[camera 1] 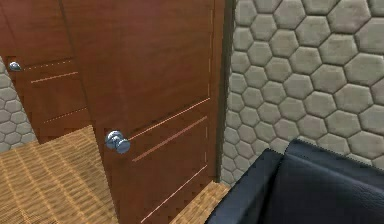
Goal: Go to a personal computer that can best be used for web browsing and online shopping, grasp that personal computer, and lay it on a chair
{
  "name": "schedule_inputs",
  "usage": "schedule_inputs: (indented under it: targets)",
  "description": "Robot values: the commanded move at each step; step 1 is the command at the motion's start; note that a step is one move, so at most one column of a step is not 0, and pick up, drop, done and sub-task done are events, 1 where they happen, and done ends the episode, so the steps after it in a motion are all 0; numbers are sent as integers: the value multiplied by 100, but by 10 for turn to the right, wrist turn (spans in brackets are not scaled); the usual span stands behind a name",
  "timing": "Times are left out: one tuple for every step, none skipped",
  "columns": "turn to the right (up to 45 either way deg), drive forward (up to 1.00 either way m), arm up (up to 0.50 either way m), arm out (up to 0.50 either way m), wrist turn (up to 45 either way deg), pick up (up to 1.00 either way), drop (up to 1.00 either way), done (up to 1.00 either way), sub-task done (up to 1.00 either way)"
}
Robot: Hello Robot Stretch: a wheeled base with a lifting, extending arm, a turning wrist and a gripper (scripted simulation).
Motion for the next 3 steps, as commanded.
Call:
schedule_inputs:
  targets:
    - [0,0,0,0,-450,0,0,0,0]
    - [0,0,0,0,-270,0,0,0,0]
    - [0,0,0,-24,0,0,0,0,0]
